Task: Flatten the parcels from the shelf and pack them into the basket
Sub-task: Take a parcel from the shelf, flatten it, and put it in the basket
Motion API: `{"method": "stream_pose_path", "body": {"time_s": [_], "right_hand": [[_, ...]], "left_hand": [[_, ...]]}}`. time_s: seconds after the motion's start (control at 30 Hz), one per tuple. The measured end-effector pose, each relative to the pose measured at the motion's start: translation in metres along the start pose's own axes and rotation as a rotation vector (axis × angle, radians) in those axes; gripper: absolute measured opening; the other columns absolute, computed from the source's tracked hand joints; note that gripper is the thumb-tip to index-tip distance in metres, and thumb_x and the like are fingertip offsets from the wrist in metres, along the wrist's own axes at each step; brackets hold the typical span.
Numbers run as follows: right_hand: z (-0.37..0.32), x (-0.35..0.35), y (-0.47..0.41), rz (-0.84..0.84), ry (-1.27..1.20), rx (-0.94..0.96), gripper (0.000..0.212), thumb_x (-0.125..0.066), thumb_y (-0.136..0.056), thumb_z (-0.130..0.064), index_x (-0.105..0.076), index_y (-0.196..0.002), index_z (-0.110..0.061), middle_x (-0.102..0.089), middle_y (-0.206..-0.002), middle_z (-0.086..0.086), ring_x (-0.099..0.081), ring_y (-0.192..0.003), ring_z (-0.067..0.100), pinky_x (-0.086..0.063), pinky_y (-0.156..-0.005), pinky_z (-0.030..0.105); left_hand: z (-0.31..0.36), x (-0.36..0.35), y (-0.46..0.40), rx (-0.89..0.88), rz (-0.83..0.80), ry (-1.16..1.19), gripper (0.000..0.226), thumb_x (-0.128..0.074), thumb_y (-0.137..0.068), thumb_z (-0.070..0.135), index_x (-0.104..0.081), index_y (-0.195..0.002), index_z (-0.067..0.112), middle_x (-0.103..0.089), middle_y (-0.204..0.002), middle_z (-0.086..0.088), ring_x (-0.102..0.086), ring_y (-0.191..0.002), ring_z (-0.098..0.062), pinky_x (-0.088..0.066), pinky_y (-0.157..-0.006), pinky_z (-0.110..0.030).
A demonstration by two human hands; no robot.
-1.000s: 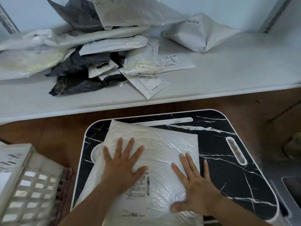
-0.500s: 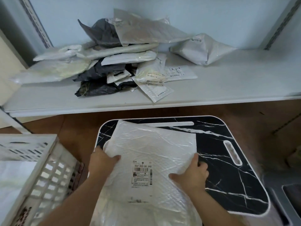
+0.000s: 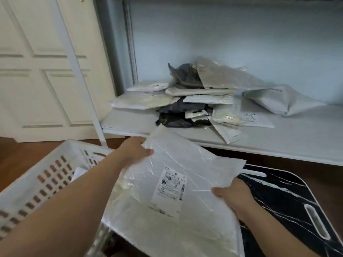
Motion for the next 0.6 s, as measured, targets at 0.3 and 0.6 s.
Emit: {"method": "stream_pose_path", "body": {"time_s": [0.3,0.6], "right_hand": [[-0.128,-0.182,0.035,-0.130,0.135,0.417,0.067,-0.070,-0.083,-0.013,-0.033,-0.139,-0.006,-0.061,-0.116,0.004,-0.059,-0.099,0.023,-0.049,-0.088,0.034],[-0.106,-0.325,0.033,-0.283,0.639,0.686,0.040,-0.048,-0.099,-0.021,-0.043,-0.138,-0.024,-0.052,-0.129,-0.001,-0.050,-0.117,0.015,-0.038,-0.097,0.023]], "left_hand": [[-0.097,0.192,-0.006,0.111,0.569,-0.387,0.006,-0.048,-0.092,0.007,-0.048,-0.098,0.007,-0.058,-0.096,-0.016,-0.053,-0.092,-0.034,-0.037,-0.069,-0.035],[-0.247,0.195,-0.045,0.283,0.636,-0.704,0.024,-0.048,-0.090,0.007,-0.045,-0.114,0.012,-0.052,-0.083,-0.004,-0.055,-0.071,-0.024,-0.047,-0.056,-0.033]]}}
Point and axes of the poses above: each hand's wrist, its own y-axis away from the middle knuckle, its own x-axis out of the back of the hand, z = x × y, the point moved 2 cm from there along -y, towards the middle knuckle
